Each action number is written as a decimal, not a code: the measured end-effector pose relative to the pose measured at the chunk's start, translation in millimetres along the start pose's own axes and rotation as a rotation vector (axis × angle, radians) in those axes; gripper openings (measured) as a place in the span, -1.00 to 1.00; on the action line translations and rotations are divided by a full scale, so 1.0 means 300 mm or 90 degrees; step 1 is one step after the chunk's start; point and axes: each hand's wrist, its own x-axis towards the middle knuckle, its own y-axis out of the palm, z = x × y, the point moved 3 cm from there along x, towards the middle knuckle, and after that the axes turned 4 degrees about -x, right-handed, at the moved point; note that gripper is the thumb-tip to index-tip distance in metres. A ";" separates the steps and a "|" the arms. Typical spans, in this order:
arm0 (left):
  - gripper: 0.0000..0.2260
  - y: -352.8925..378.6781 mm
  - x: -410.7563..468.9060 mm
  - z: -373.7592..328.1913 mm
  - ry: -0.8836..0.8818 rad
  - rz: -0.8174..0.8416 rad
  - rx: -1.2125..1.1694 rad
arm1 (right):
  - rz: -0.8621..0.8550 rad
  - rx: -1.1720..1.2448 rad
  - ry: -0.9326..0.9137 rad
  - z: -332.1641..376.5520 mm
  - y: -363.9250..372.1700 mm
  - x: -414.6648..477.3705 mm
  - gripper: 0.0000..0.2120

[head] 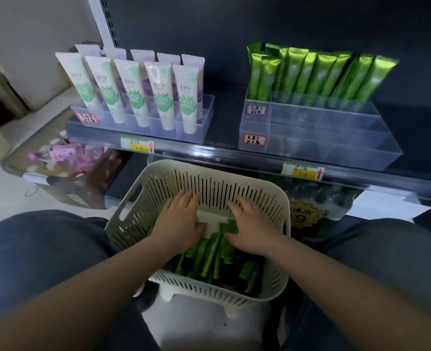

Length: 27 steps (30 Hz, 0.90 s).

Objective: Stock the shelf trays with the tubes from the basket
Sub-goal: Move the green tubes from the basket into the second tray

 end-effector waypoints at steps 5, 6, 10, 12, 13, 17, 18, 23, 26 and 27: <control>-0.37 0.057 0.044 0.044 -0.031 0.079 -0.041 | 0.044 0.039 0.006 -0.017 0.058 0.046 -0.28; -0.36 0.069 0.054 0.054 -0.041 0.100 -0.046 | 0.046 0.049 0.008 -0.021 0.068 0.057 -0.31; -0.40 0.116 0.098 0.077 -0.067 0.170 -0.050 | 0.072 0.058 0.018 -0.035 0.104 0.107 -0.37; -0.44 0.143 0.120 0.090 -0.079 0.204 -0.043 | 0.105 0.060 0.026 -0.036 0.130 0.138 -0.35; -0.47 0.158 0.132 0.096 -0.085 0.224 -0.035 | 0.117 0.063 0.027 -0.034 0.146 0.154 -0.34; -0.58 0.214 0.178 0.116 -0.111 0.277 -0.022 | 0.143 0.073 0.019 -0.017 0.195 0.212 -0.33; -0.62 0.232 0.200 0.127 -0.117 0.281 -0.020 | 0.150 0.078 0.020 -0.015 0.208 0.239 -0.34; -0.70 0.276 0.277 0.196 -0.127 0.241 -0.010 | 0.153 0.117 0.019 0.009 0.245 0.331 -0.40; -0.79 0.303 0.326 0.250 -0.157 0.242 -0.013 | 0.155 0.151 0.027 0.017 0.270 0.387 -0.39; -0.81 0.312 0.343 0.266 -0.174 0.242 -0.014 | 0.157 0.155 0.032 0.018 0.283 0.406 -0.39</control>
